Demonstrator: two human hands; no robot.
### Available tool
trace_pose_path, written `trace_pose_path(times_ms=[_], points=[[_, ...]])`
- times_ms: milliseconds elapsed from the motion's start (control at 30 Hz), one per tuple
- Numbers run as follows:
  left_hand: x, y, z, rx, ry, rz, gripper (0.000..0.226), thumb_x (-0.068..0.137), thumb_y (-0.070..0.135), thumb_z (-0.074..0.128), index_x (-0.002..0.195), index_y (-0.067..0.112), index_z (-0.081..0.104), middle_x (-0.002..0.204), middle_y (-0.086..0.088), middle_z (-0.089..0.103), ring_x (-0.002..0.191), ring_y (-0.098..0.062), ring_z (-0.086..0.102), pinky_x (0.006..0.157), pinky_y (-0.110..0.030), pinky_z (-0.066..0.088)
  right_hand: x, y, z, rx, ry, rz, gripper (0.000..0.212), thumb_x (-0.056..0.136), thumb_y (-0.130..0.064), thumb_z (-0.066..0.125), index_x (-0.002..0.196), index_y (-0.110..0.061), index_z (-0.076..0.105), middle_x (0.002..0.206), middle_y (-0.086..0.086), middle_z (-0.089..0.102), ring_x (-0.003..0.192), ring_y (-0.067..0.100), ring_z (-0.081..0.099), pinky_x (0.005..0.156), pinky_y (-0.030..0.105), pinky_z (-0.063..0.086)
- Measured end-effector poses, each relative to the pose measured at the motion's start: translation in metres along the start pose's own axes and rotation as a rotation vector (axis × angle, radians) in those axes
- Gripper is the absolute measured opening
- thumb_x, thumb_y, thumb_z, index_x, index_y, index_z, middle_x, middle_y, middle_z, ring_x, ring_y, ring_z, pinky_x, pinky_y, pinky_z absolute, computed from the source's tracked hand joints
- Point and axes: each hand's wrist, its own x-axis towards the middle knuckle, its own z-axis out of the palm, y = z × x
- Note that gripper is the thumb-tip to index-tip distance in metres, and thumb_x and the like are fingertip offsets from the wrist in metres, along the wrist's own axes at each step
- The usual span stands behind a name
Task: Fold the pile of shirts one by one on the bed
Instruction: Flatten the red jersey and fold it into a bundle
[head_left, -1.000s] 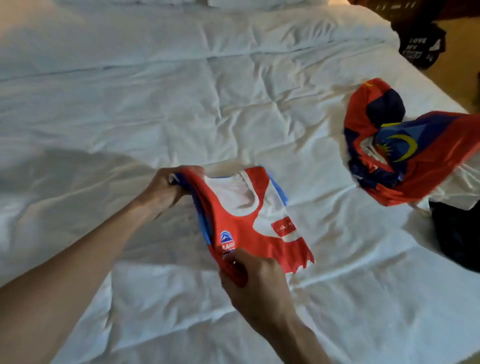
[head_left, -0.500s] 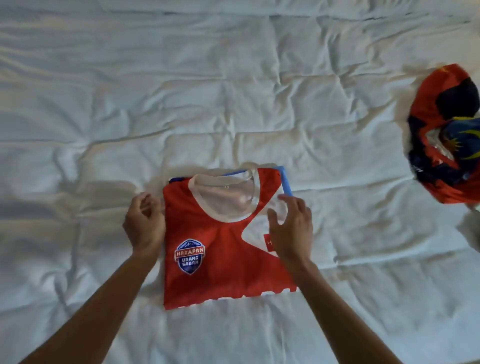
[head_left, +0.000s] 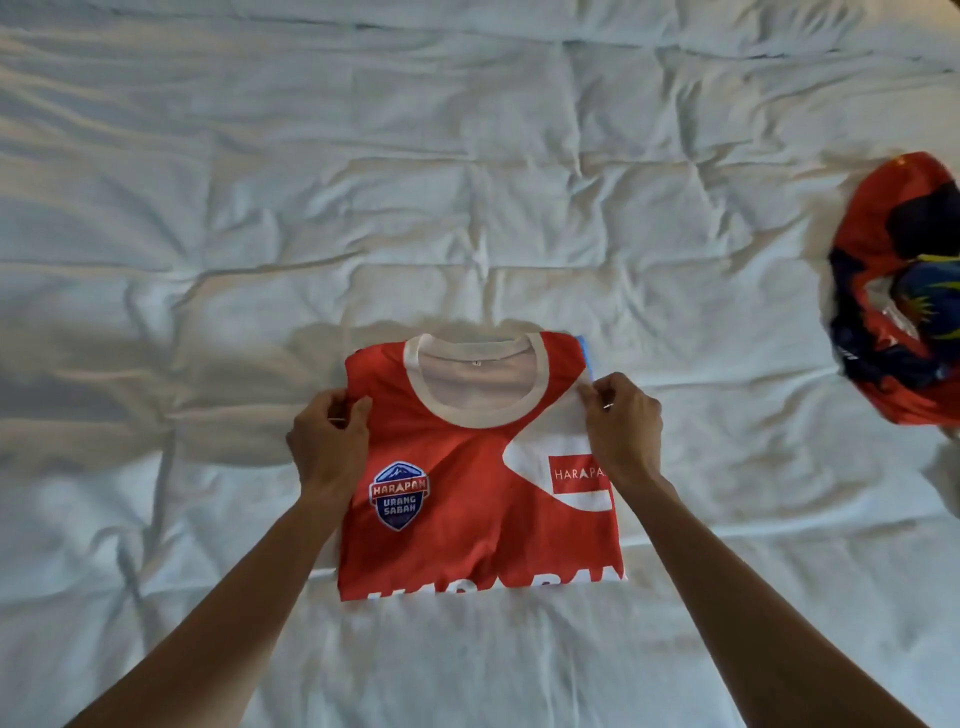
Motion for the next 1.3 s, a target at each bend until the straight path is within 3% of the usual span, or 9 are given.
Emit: trace_pose_path(times_ms=[200, 333, 433, 633, 800, 933, 1033, 1167, 1300], points=[[-0.033, -0.018, -0.011, 0.081, 0.016, -0.043, 0.036, 0.091, 0.043, 0.067, 0.084, 0.008, 0.07, 0.076, -0.004, 0.065, 0.073, -0.02, 0.056, 0.072, -0.029, 0.036, -0.022, 0.016, 0.007, -0.089, -0.044, 0.023, 0.027, 0.093, -0.041, 0.063, 0.09, -0.015, 0.066, 0.086, 0.003, 0.066, 0.071, 0.017, 0.059, 0.065, 0.03, 0.049], [-0.054, -0.02, -0.02, 0.066, -0.004, 0.025, 0.027, 0.089, 0.032, 0.071, 0.074, 0.011, 0.065, 0.067, -0.002, 0.061, 0.062, -0.016, 0.057, 0.057, -0.02, 0.036, -0.024, 0.017, -0.005, -0.078, -0.001, -0.033, 0.018, 0.095, -0.026, 0.06, 0.091, -0.012, 0.071, 0.082, 0.007, 0.071, 0.073, 0.026, 0.062, 0.066, 0.033, 0.046], [-0.048, -0.018, -0.022, 0.025, 0.044, 0.088, 0.027, 0.092, 0.031, 0.068, 0.077, 0.009, 0.067, 0.07, 0.0, 0.064, 0.062, -0.009, 0.058, 0.058, -0.017, 0.041, -0.022, 0.011, -0.014, 0.006, 0.037, -0.042, 0.017, 0.097, -0.023, 0.058, 0.095, -0.01, 0.069, 0.081, 0.009, 0.072, 0.076, 0.029, 0.063, 0.069, 0.032, 0.042], [-0.069, -0.034, -0.028, 0.068, -0.036, -0.081, 0.043, 0.095, 0.046, 0.058, 0.078, 0.008, 0.068, 0.074, -0.004, 0.064, 0.07, -0.021, 0.059, 0.064, -0.027, 0.039, -0.049, 0.033, -0.012, 0.109, -0.16, 0.22, 0.041, 0.097, -0.049, 0.053, 0.11, -0.012, 0.064, 0.1, 0.007, 0.07, 0.086, 0.021, 0.06, 0.078, 0.034, 0.047], [-0.107, -0.048, -0.041, 0.138, -0.018, 0.025, 0.031, 0.09, 0.04, 0.068, 0.078, 0.011, 0.072, 0.068, 0.002, 0.063, 0.06, -0.009, 0.057, 0.057, -0.021, 0.037, -0.1, 0.054, -0.025, 0.155, -0.208, 0.241, 0.035, 0.088, -0.052, 0.065, 0.09, -0.017, 0.069, 0.076, -0.007, 0.071, 0.074, 0.014, 0.067, 0.066, 0.033, 0.053], [-0.118, -0.047, -0.049, 0.092, 0.013, 0.171, 0.023, 0.092, 0.027, 0.069, 0.078, 0.008, 0.069, 0.069, 0.002, 0.065, 0.062, -0.001, 0.059, 0.055, -0.008, 0.038, -0.115, 0.06, -0.04, 0.252, -0.214, 0.171, 0.015, 0.093, -0.027, 0.066, 0.079, -0.021, 0.07, 0.06, -0.002, 0.07, 0.067, 0.022, 0.071, 0.06, 0.034, 0.055], [-0.119, -0.046, -0.055, 0.048, 0.034, 0.216, 0.023, 0.092, 0.023, 0.07, 0.076, 0.007, 0.068, 0.071, 0.0, 0.069, 0.064, -0.009, 0.063, 0.056, -0.013, 0.045, -0.112, 0.064, -0.05, 0.283, -0.159, 0.134, 0.015, 0.094, -0.022, 0.065, 0.079, -0.02, 0.069, 0.058, -0.001, 0.07, 0.06, 0.017, 0.071, 0.064, 0.038, 0.056], [-0.124, -0.056, -0.051, 0.128, -0.054, 0.031, 0.025, 0.091, 0.031, 0.069, 0.075, 0.011, 0.069, 0.064, 0.002, 0.064, 0.064, -0.021, 0.065, 0.055, -0.021, 0.04, -0.111, 0.077, -0.043, 0.13, -0.227, 0.165, 0.01, 0.093, -0.018, 0.064, 0.084, -0.023, 0.067, 0.059, -0.009, 0.069, 0.068, 0.012, 0.07, 0.069, 0.038, 0.057], [-0.113, -0.054, -0.047, 0.15, -0.04, -0.008, 0.031, 0.086, 0.052, 0.067, 0.082, 0.021, 0.068, 0.073, 0.005, 0.068, 0.067, -0.016, 0.065, 0.064, -0.03, 0.052, -0.11, 0.071, -0.037, 0.076, -0.139, 0.141, 0.006, 0.091, -0.037, 0.064, 0.092, -0.031, 0.065, 0.078, -0.015, 0.069, 0.079, 0.014, 0.068, 0.079, 0.042, 0.055]])
